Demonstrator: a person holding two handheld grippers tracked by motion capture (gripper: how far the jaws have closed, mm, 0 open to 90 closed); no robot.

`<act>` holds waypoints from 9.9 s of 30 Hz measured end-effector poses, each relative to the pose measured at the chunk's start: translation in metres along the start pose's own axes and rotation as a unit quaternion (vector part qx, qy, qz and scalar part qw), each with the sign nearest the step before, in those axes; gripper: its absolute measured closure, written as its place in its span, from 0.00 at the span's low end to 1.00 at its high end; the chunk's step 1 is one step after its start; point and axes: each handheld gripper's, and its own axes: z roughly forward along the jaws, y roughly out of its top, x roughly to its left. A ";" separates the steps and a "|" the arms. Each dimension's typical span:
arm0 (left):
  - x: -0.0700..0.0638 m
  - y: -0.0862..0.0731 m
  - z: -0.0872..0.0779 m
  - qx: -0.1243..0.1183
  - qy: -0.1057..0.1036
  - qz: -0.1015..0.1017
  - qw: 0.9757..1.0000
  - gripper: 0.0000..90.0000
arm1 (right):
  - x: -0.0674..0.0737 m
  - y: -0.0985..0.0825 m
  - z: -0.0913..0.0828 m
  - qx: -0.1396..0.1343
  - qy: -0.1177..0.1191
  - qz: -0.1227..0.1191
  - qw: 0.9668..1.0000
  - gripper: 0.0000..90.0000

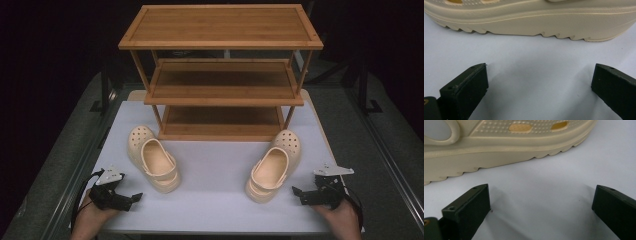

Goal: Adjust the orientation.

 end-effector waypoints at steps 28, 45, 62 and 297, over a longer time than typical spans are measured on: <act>0.051 0.029 -0.052 -0.035 0.018 -0.088 0.995 1.00 | 0.000 0.000 0.000 -0.002 0.000 -0.001 1.000 0.01; 0.097 0.078 -0.030 -0.041 0.044 -0.098 0.993 1.00 | 0.000 0.000 0.000 -0.002 0.000 -0.001 1.000 0.01; 0.146 0.111 0.011 -0.021 0.062 -0.088 0.994 1.00 | 0.000 0.000 0.000 -0.002 0.000 0.000 1.000 0.01; -0.016 0.003 0.005 0.000 -0.030 0.033 0.999 0.00 | -0.017 0.034 -0.033 -0.054 0.019 0.016 0.998 0.83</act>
